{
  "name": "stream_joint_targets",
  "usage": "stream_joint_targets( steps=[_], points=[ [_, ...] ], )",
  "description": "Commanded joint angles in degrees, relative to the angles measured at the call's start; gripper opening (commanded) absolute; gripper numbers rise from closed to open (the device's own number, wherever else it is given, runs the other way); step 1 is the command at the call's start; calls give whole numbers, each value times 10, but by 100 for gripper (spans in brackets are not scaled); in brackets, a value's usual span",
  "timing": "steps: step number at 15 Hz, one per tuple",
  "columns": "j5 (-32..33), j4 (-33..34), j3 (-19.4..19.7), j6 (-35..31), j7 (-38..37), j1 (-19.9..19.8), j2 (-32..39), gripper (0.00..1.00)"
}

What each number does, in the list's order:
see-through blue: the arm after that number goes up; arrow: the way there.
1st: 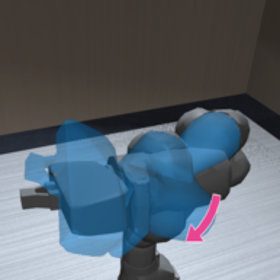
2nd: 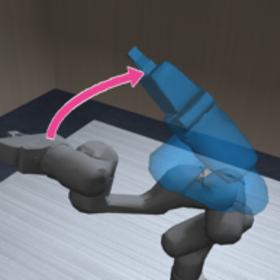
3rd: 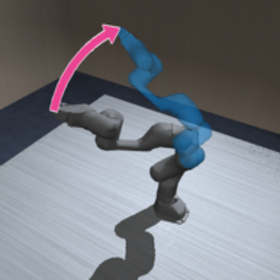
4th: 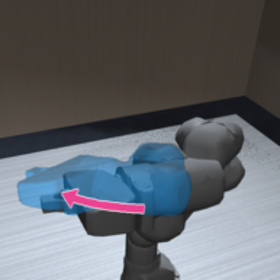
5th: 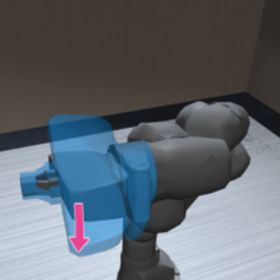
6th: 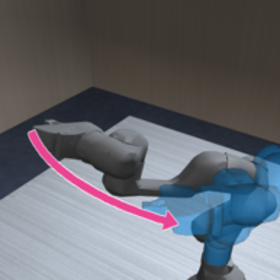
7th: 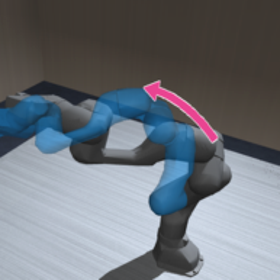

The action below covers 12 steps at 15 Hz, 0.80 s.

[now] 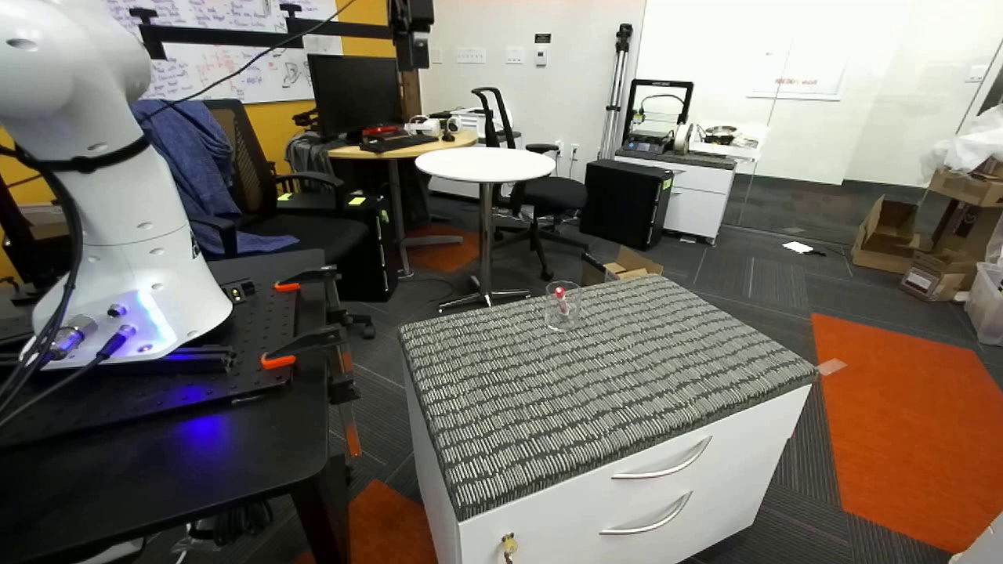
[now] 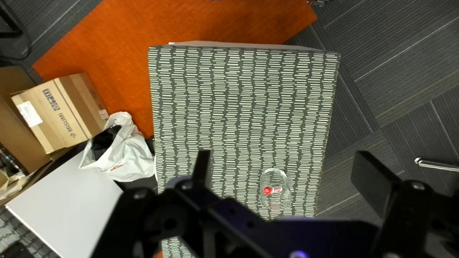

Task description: Take the marker out of the glass

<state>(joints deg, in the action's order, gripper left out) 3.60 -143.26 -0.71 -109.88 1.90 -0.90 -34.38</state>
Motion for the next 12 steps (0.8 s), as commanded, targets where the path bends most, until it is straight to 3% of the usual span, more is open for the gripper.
stream_joint_targets(
  steps=[1, 8, 12],
  points=[
    [29, 22, -10, -14, -3, 3, 21, 100],
    [102, 71, -27, -95, -11, -3, 131, 100],
    [134, 122, -30, -78, -18, -1, 218, 100]
  ],
)
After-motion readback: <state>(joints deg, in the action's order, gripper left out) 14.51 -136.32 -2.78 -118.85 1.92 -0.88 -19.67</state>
